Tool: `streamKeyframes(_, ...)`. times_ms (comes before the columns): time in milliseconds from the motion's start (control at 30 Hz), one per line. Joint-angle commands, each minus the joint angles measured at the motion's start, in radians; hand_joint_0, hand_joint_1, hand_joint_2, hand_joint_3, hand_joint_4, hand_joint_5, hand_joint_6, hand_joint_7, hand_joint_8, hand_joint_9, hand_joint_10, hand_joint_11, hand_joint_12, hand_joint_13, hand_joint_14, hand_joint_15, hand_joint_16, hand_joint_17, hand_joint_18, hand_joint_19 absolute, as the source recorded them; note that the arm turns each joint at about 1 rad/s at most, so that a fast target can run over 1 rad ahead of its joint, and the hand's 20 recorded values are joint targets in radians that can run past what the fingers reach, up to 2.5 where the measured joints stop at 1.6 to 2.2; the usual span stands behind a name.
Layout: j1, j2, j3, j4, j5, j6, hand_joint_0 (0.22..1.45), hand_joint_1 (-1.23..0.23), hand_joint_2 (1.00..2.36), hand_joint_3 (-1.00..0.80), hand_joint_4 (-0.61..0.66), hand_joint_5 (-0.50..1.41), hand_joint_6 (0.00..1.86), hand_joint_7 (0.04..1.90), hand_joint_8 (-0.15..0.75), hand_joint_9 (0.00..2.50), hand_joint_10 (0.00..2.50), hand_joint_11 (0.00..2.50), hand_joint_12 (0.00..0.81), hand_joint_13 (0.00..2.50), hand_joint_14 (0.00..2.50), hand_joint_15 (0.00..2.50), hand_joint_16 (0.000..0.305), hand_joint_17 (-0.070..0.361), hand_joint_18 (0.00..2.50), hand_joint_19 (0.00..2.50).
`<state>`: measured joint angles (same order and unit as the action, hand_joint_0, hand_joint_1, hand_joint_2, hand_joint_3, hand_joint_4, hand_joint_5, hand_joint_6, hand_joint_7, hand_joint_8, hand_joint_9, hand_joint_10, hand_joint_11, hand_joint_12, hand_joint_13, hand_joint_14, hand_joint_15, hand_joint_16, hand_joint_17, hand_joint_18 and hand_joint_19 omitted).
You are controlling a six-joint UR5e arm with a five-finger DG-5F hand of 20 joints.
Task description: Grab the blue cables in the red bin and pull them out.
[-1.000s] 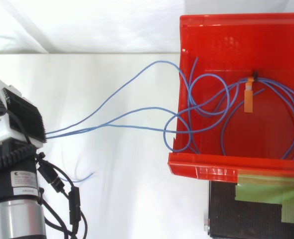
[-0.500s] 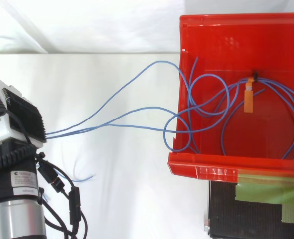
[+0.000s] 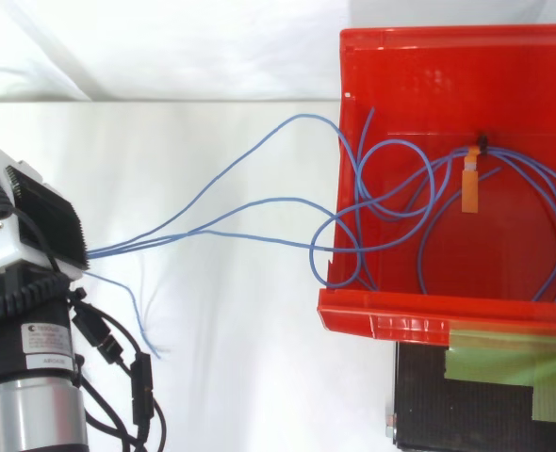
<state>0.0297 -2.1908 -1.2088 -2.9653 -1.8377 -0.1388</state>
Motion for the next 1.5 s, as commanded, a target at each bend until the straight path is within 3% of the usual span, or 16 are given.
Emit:
streamKeyframes(0, -0.001, -0.001, 0.000, 0.000, 0.000, 0.000, 0.95, -1.08, 1.02, -0.65, 0.12, 0.78, 0.63, 0.60, 0.198, 1.56, 0.02, 2.05, 0.275, 1.15, 2.50, 0.56, 0.041, 0.093, 1.10, 1.53)
streamKeyframes(533, 0.001, -0.001, 0.000, 0.000, -0.003, 0.000, 0.94, -1.10, 1.01, -0.66, 0.12, 0.68, 0.80, 0.50, 0.186, 1.49, 0.01, 2.09, 0.280, 1.13, 2.50, 0.55, 0.043, 0.096, 1.05, 1.53)
streamKeyframes(1267, -0.001, -0.001, 0.002, 0.002, -0.003, 0.000, 0.92, -1.18, 1.00, -0.91, 0.14, 0.58, 0.92, 0.44, 0.195, 1.42, 0.00, 2.12, 0.288, 1.11, 2.50, 0.51, 0.043, 0.097, 1.04, 1.58)
streamKeyframes(1467, -0.001, 0.000, 0.003, 0.002, -0.003, 0.000, 0.96, -1.21, 1.01, -0.87, 0.17, 0.51, 1.03, 0.37, 0.193, 1.33, 0.29, 1.94, 0.295, 1.10, 2.50, 0.49, 0.044, 0.098, 1.04, 1.56)
